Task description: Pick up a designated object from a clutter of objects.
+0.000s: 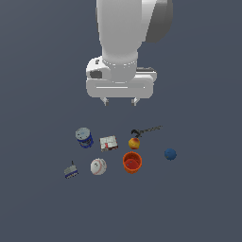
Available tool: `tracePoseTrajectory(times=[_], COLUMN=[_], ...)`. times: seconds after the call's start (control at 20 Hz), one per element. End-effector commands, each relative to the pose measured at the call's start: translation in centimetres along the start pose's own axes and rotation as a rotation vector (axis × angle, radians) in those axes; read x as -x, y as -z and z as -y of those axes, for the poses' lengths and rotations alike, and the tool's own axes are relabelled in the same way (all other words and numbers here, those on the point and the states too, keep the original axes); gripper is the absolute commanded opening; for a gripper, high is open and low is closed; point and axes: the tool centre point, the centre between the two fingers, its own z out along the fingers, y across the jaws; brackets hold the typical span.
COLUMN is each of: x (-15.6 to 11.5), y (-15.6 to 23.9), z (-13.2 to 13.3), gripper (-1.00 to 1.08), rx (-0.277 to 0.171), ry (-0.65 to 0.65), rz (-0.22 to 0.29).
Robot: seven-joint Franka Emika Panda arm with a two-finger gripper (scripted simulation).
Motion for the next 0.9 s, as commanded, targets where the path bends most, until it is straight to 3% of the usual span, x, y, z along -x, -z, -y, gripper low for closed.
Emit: tracePoseTrajectory(times=[0.0,0.45,0.85], x=[0.0,-0.2,-0.6], y=[0.0,0.1,-0.3], z=[0.0,-1.2,-1.4], gripper=[1.00,1.00,1.00], rx=[0.000,-0.031,-0.031], ry=[0.000,-0.073,-0.064], rz=[0.000,0.000,-0.001])
